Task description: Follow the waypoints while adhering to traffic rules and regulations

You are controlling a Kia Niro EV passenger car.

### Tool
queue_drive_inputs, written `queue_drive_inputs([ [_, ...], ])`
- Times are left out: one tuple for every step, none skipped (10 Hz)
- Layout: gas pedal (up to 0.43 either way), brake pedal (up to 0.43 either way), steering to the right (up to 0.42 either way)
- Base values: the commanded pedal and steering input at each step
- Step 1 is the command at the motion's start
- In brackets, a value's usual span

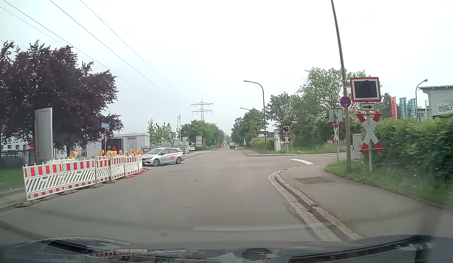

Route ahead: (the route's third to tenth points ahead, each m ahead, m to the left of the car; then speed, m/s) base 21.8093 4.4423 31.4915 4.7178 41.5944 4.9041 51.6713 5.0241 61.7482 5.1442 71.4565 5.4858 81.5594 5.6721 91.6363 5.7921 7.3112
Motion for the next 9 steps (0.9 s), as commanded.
queue_drive_inputs([
  [0.000, 0.061, -0.010],
  [0.000, 0.085, -0.008],
  [0.000, 0.116, -0.008],
  [0.000, 0.128, -0.008],
  [0.000, 0.152, -0.008],
  [0.000, 0.177, -0.005],
  [0.000, 0.189, -0.004],
  [0.000, 0.201, -0.005],
  [0.000, 0.207, -0.004],
])
